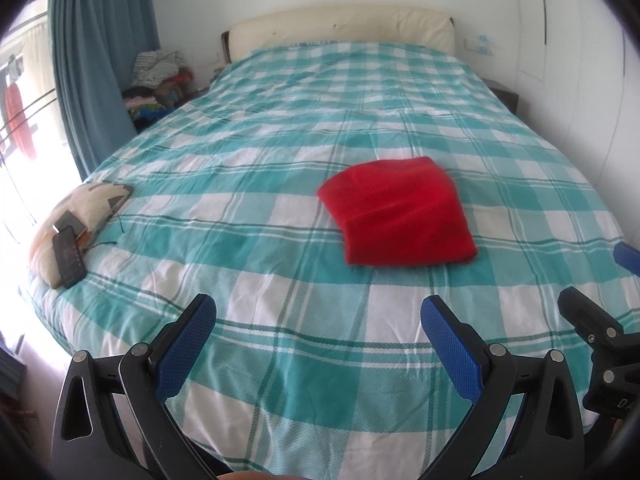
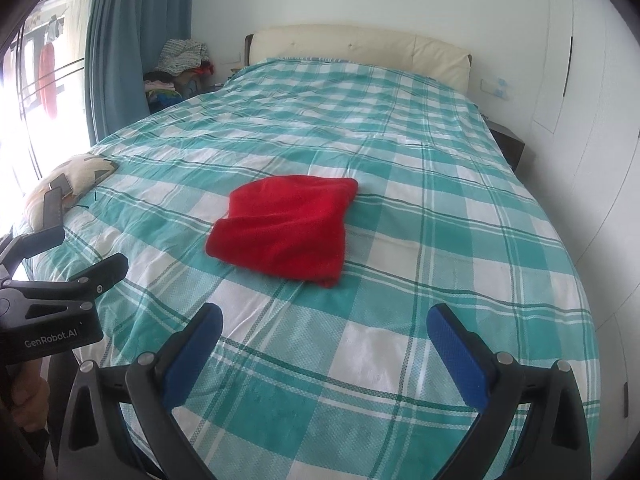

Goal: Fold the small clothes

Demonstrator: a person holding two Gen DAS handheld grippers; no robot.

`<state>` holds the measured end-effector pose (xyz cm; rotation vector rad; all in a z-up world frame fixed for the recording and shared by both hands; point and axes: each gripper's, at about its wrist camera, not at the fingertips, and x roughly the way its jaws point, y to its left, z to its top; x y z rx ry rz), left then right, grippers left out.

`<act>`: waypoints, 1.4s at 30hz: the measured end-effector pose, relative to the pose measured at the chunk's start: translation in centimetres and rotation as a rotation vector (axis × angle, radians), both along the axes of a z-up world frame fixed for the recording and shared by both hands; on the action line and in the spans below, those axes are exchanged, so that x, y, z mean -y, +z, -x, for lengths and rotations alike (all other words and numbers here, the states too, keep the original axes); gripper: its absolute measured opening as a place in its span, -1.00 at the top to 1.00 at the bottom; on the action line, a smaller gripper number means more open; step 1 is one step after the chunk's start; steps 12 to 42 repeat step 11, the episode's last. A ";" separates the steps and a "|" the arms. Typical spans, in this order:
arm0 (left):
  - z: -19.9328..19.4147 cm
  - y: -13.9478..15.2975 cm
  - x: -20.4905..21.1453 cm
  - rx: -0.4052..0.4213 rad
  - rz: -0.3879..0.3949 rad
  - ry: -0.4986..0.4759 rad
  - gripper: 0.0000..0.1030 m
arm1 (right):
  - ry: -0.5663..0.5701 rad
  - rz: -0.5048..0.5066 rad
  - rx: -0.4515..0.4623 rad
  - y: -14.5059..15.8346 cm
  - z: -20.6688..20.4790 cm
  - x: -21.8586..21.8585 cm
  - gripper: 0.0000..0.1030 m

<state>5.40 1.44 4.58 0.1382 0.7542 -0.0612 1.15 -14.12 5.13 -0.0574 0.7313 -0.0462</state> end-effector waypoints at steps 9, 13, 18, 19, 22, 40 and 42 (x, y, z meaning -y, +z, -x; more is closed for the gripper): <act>0.6 -0.3 0.0 -0.021 0.049 -0.026 -0.99 | -0.001 -0.003 -0.013 -0.5 0.1 0.1 -0.96; 0.8 -0.2 0.2 -0.014 0.043 -0.028 -0.99 | -0.004 -0.007 -0.010 -0.5 0.1 0.1 -0.96; 0.8 -0.2 0.2 -0.014 0.043 -0.028 -0.99 | -0.004 -0.007 -0.010 -0.5 0.1 0.1 -0.96; 0.8 -0.2 0.2 -0.014 0.043 -0.028 -0.99 | -0.004 -0.007 -0.010 -0.5 0.1 0.1 -0.96; 0.8 -0.2 0.2 -0.014 0.043 -0.028 -0.99 | -0.004 -0.007 -0.010 -0.5 0.1 0.1 -0.96; 0.8 -0.2 0.2 -0.014 0.043 -0.028 -0.99 | -0.004 -0.007 -0.010 -0.5 0.1 0.1 -0.96; 0.8 -0.2 0.2 -0.014 0.043 -0.028 -0.99 | -0.004 -0.007 -0.010 -0.5 0.1 0.1 -0.96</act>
